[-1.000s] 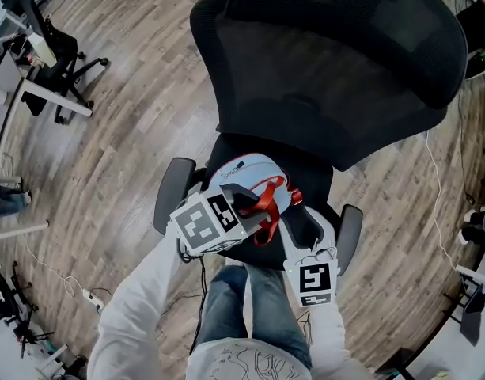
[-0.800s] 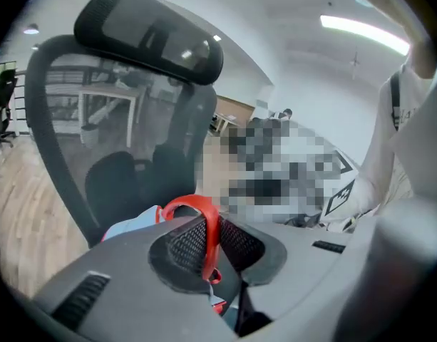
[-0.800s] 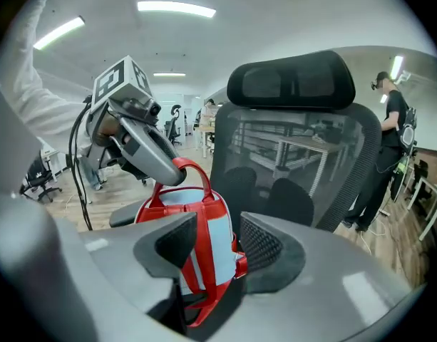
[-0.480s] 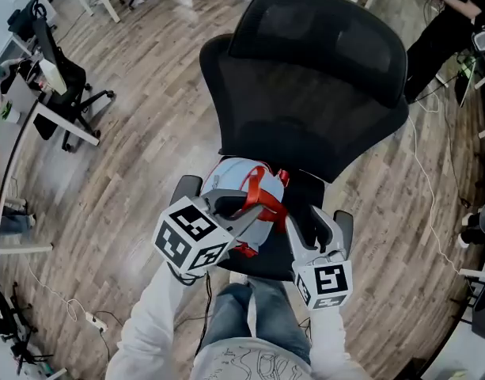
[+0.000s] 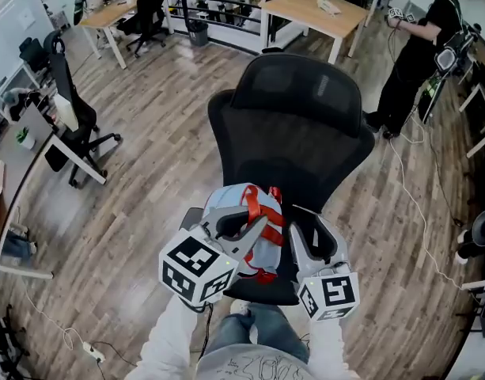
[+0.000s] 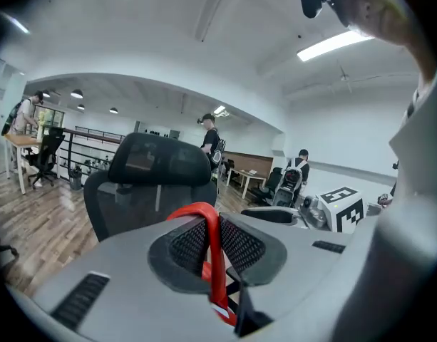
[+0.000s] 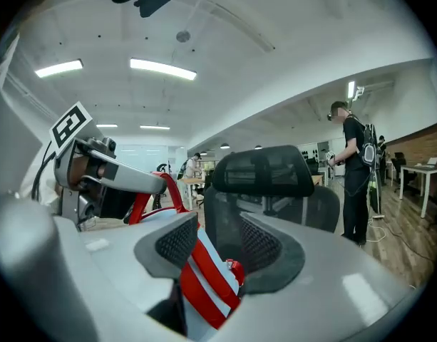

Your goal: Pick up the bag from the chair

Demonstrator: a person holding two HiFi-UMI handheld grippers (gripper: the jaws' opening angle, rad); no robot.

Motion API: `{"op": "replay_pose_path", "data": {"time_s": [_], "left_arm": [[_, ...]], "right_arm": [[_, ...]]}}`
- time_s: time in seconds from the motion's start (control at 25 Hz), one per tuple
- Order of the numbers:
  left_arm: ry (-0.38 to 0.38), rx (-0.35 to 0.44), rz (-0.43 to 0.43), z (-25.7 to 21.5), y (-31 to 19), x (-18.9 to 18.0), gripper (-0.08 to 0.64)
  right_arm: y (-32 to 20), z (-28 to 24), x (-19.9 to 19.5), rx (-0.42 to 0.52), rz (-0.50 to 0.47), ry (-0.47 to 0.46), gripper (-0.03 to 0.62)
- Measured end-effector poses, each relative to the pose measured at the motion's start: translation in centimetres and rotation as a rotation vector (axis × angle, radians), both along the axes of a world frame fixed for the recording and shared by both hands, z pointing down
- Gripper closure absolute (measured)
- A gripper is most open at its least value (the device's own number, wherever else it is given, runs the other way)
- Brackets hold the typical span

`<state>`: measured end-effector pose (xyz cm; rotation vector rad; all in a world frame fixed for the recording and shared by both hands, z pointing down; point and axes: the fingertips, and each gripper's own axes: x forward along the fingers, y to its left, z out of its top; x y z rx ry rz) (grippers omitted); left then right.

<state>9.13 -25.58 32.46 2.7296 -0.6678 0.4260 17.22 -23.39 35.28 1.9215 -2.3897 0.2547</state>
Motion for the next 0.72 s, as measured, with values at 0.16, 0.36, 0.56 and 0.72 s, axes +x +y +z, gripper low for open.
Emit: {"op": "replay_pose_path", "data": {"time_s": [0.16, 0.36, 0.56, 0.72], "left_arm": [[0.062, 0.037, -0.054, -3.2, 1.5, -0.3, 0.515], [0.101, 0.075, -0.093, -5.7, 2.6, -0.9, 0.514], [0.121, 0.123, -0.138, -7.1, 3.3, -1.3, 0.512], [0.108, 0.161, -0.168, -7.5, 4.2, -1.4, 0.512]], "right_arm": [[1.3, -3.0, 0.4, 0.039, 0.034, -0.011, 0.404], [2.1, -6.2, 0.3, 0.104, 0.055, -0.018, 0.422], [3.3, -8.0, 1.1, 0.160, 0.094, -0.028, 0.481], [4.3, -8.9, 1.9, 0.179, 0.133, -0.047, 0.522]]}}
